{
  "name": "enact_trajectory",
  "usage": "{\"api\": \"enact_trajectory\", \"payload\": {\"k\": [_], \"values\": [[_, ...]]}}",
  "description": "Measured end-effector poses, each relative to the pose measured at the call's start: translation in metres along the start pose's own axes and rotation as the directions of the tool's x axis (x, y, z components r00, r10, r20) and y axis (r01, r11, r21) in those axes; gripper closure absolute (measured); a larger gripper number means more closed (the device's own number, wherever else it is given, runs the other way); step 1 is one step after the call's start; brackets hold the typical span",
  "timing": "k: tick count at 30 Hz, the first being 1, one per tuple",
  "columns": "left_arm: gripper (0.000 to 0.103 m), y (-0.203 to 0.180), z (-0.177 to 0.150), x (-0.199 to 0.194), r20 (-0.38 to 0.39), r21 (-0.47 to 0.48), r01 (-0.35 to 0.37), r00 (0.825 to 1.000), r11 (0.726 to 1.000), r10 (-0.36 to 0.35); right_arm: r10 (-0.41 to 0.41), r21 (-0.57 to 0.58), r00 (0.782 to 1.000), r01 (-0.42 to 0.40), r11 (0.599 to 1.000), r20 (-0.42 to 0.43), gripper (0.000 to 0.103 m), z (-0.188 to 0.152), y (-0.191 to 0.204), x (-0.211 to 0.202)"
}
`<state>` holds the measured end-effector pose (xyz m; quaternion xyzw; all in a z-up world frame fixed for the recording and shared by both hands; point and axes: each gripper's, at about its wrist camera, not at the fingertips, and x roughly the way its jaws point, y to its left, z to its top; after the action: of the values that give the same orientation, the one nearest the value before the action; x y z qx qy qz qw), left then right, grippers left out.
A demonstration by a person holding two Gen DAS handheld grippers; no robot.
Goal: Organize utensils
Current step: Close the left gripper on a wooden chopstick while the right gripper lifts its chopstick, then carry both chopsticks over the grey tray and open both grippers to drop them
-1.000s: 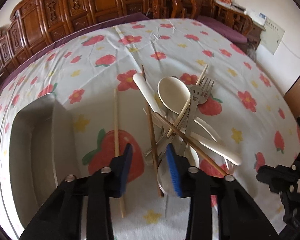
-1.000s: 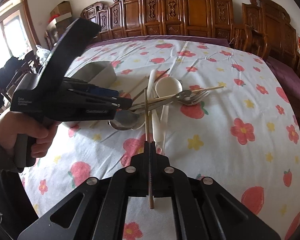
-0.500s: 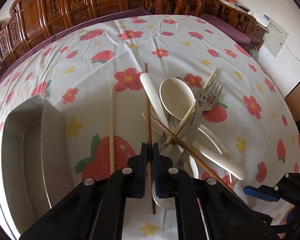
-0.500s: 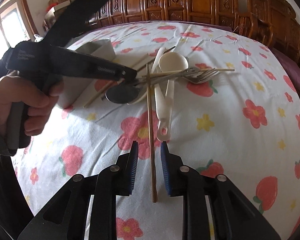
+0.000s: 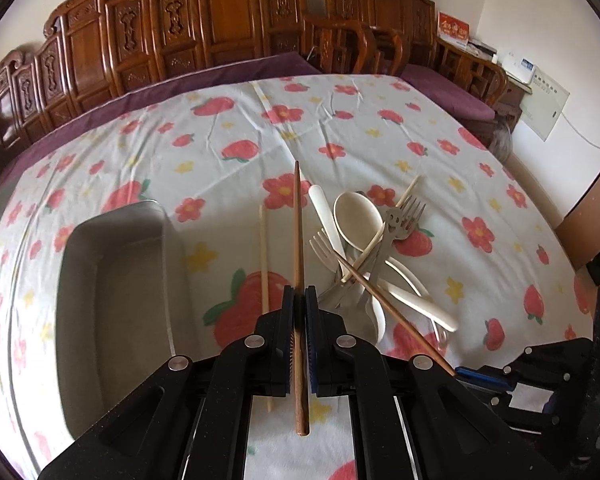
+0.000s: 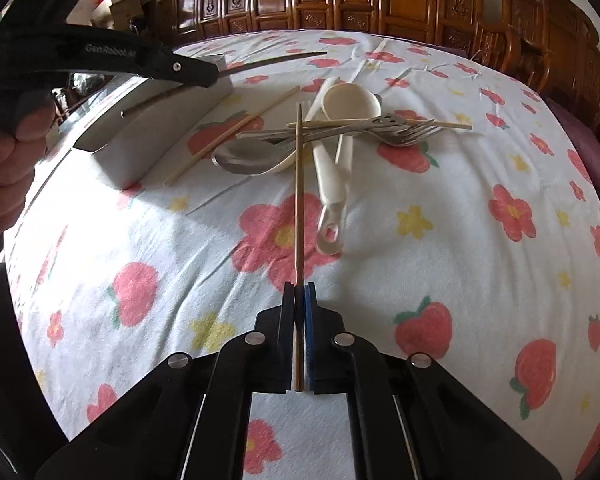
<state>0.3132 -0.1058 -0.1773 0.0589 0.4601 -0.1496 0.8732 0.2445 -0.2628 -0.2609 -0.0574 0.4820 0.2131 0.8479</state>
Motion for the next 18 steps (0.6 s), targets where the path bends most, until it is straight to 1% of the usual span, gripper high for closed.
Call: {"api": "enact_trajectory", "payload": {"k": [4,8,13,18], "values": [[0.098,0.008,-0.001,-0.016,0.029,-0.003,-0.012,1.000,1.000,0.012,0.002,0.009,1.000,-0.003,1.000,0.030,0.097,0.002,0.004,-0.014],[0.098,0.020,-0.002,-0.029,0.049,-0.014,-0.032,0.998,0.999,0.032,0.010,0.021,0.997,-0.012,1.000,0.074,0.097,0.013,0.011,-0.033],[0.098,0.041,-0.006,-0.042,0.062,-0.032,-0.058,0.996,0.998,0.060,0.015,0.037,0.994,-0.019,0.999,0.107,0.097,0.025,0.018,-0.046],[0.098,0.065,-0.014,-0.051,0.064,-0.058,-0.080,0.994,0.995,0.084,0.036,0.036,0.990,-0.041,0.999,0.139,0.097,0.041,0.034,-0.055]]}}
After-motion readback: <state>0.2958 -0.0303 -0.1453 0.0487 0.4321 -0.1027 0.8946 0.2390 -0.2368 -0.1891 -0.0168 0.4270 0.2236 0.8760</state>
